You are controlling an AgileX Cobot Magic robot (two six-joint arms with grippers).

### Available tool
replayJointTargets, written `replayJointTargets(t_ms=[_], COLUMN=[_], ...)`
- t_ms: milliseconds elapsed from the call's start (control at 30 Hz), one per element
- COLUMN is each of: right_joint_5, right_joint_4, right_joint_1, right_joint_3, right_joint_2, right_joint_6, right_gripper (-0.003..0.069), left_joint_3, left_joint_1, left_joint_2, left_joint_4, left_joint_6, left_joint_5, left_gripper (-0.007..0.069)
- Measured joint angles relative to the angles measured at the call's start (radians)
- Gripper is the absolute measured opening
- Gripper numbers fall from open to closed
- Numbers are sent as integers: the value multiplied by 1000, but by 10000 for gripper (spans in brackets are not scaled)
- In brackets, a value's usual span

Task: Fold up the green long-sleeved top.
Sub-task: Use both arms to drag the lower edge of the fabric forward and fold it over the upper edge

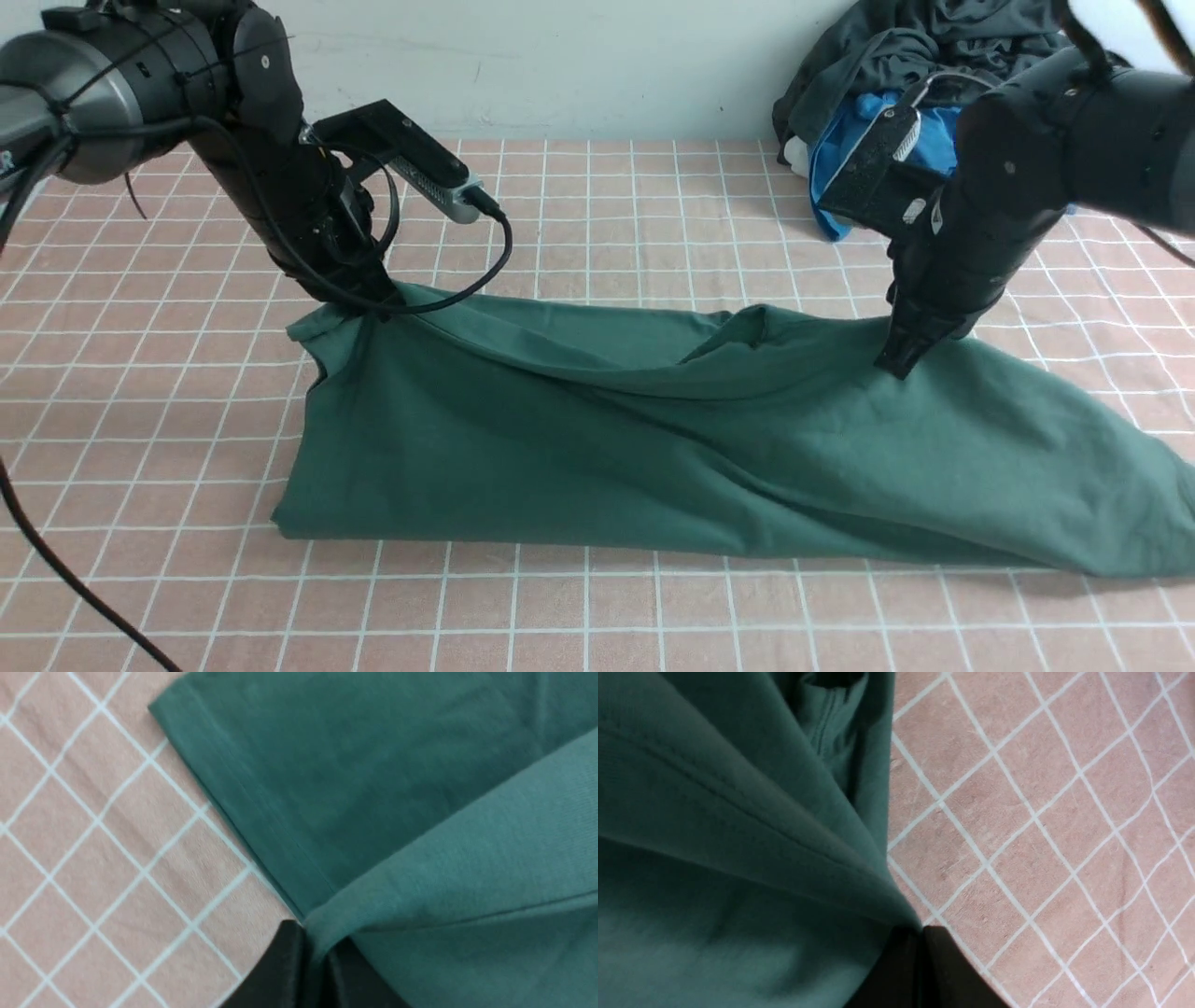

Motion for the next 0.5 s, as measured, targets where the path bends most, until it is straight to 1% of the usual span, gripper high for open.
replayJointTargets(t_ms=[33,67,133,167,233,333,467,500], right_joint_5=[-1,-10,-23,-26,-48,-78,-122,-133], right_joint_4=[-18,-52,-73,-77,-85,-90,-98,-102], right_joint_1=[-2,-10,-17,-19,-27,-34,-48,-51], right_joint_3=[-9,-23,-29,-29,-32,-34,-36,-36], right_joint_2=[12,35,48,50,64,83,96,97], right_joint_6=[33,92,143,148,196,234,283,301], right_gripper=[-5,-5,-5,-5,-5,1,39,57], left_joint_3=[-13,-45,-69,-72,-100,-109,-112,-112], left_joint_1=[0,0,0,0,0,0,0,0], left_joint_2=[12,39,60,62,84,103,121,126], left_joint_4=[0,4,10,11,12,12,12,13], left_joint_6=[0,0,0,0,0,0,0,0], left_joint_5=[0,0,-4,-4,-15,-66,-123,-133], left_gripper=[17,17,17,17,17,17,33,49])
